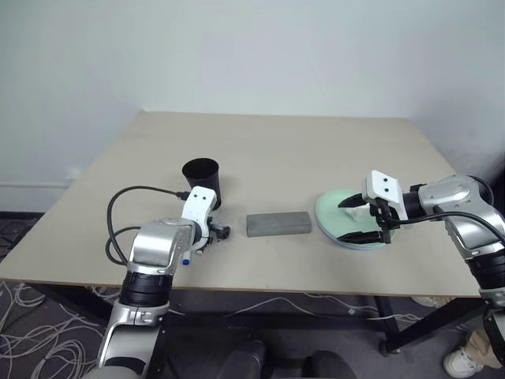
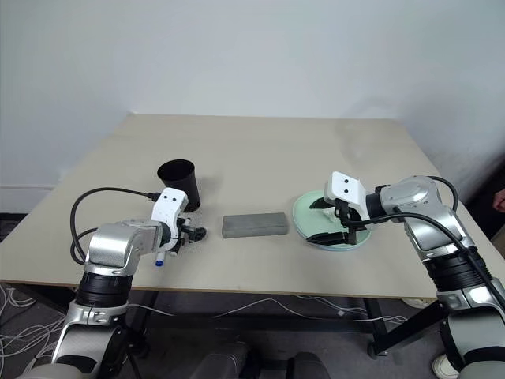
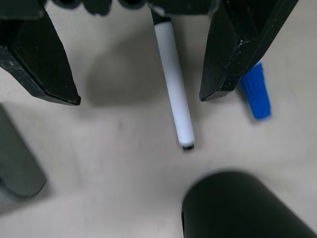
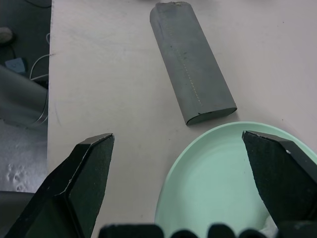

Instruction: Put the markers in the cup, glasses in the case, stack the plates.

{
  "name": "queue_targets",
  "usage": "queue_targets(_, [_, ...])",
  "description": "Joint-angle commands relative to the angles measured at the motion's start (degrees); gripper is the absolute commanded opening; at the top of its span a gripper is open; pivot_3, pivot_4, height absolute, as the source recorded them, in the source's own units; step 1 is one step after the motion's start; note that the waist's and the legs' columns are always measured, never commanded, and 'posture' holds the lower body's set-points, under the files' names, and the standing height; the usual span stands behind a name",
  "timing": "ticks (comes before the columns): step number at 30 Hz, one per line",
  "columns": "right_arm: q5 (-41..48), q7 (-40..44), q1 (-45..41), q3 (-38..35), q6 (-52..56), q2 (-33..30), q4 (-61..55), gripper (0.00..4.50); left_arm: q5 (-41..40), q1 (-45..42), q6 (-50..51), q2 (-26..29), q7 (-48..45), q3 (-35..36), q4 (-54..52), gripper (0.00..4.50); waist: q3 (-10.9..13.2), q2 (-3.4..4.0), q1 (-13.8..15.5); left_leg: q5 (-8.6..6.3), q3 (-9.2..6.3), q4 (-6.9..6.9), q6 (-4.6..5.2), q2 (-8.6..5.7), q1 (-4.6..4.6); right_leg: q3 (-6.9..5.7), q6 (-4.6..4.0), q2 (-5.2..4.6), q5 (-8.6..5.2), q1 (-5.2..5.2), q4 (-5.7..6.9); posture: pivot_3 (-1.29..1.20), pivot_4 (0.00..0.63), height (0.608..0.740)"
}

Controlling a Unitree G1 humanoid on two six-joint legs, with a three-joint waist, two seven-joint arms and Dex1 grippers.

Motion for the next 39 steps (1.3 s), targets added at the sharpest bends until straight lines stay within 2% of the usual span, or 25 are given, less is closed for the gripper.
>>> queue_targets(1, [-0.04, -0.15, -1.11, -1.40, -0.71, -0.24, -1.59, 4.50, -0.12, -2.30, 1.68, 0.15, 1.36, 0.16, -0.08, 3.53, 0.00, 0.00, 0.00, 0.00, 0.00, 0.00, 0.00, 0.00, 0.00, 0.00, 0.00, 0.00, 0.00, 0.00, 0.00, 0.00, 0.000, 0.709])
queue_targets(11, [-0.19, -0.49, -1.26, -1.34, -1.29, 0.17, -1.09, 4.50, -0.19, -2.91, 1.13, 0.79, 2.62, -1.07, 1.29, 0.07, 0.00, 0.00, 0.01, 0.00, 0.01, -0.04, 0.00, 0.00, 0.00, -0.01, -0.01, -0.03, -0.01, 0.00, 0.00, 0.00, 0.000, 0.709])
queue_targets(20, [-0.33, -0.37, -1.46, -1.38, -1.54, 0.33, -0.74, 4.50, -1.05, -3.09, -4.78, 5.81, -2.33, -6.35, 0.55, 0.07, 0.00, 0.00, 0.00, 0.00, 0.01, -0.11, 0.00, 0.00, 0.00, -0.05, -0.17, -0.07, -0.03, -0.02, 0.00, 0.00, 0.000, 0.709])
queue_targets(26, [-0.44, -0.20, -1.87, -1.36, -1.68, 0.37, -0.38, 4.50, -4.86, -0.94, -19.40, 12.22, -14.78, -9.66, -7.71, 0.07, 0.01, -0.01, 0.01, 0.03, 0.07, -0.21, -0.05, 0.00, -0.08, -0.04, -0.20, -0.13, -0.04, -0.14, -0.07, 0.00, 0.000, 0.709])
queue_targets(30, [-0.57, -0.15, -2.05, -1.29, -1.91, 0.50, -0.12, 4.50, -8.53, 0.18, -28.64, 14.22, -21.82, -7.30, -12.38, 0.07, 0.02, 0.00, 0.01, 0.07, 0.13, -0.32, -0.11, -0.01, -0.08, 0.07, -0.34, -0.10, 0.04, -0.19, -0.19, 0.00, 0.000, 0.709])
queue_targets(34, [-0.65, -0.17, -2.25, -1.19, -2.01, 0.73, -0.02, 4.50, -11.66, -0.22, -37.90, 11.92, -23.47, -2.54, -12.34, 0.07, 0.02, 0.00, 0.02, 0.11, 0.13, -0.46, -0.18, -0.01, -0.09, 0.08, -0.37, -0.10, 0.04, -0.24, -0.24, 0.00, 0.000, 0.709])
queue_targets(39, [-0.73, -0.13, -2.42, -1.20, -1.92, 1.09, -0.16, 4.50, -9.82, -4.67, -49.44, 6.11, -14.60, 4.36, -1.78, 0.07, 0.02, -0.01, 0.09, 0.12, 0.09, -0.51, -0.20, -0.01, -0.08, 0.04, -0.27, -0.12, -0.01, -0.26, -0.23, 0.00, 0.000, 0.709])
